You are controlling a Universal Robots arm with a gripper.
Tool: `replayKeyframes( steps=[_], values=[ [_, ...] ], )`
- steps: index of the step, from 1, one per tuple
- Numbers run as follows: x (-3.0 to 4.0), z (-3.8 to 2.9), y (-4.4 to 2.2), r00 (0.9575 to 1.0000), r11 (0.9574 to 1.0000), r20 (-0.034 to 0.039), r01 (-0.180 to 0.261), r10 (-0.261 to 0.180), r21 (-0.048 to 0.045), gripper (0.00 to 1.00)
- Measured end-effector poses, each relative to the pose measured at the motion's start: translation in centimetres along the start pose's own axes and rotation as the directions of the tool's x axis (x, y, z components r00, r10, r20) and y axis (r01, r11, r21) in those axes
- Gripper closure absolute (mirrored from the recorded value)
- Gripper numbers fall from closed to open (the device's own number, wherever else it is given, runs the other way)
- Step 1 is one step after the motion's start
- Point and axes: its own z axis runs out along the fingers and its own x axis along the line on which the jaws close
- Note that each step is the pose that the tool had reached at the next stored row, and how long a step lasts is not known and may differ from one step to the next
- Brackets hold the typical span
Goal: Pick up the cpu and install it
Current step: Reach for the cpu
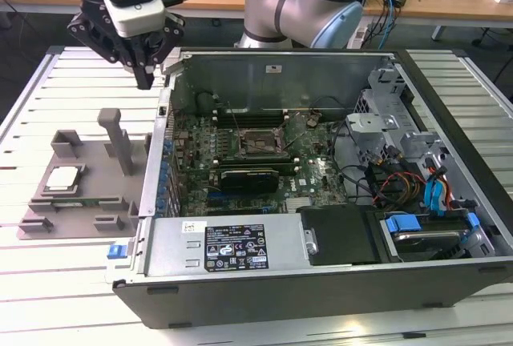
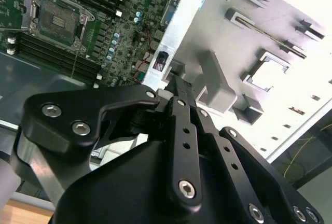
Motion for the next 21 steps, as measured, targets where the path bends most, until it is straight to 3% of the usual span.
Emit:
replayKeyframes(
  steps=[13,18,21],
  values=[
    [1.45,-0.03,-0.05,1.0,1.0,0.0001,0.0,0.0,-0.0001,0.89],
    [3.04,-0.06,-0.03,1.0,1.0,0.0,0.0,0.0,0.0,0.89],
    [3.51,-0.06,-0.02,1.0,1.0,0.0,0.0,0.0,0.0,0.89]
  ],
)
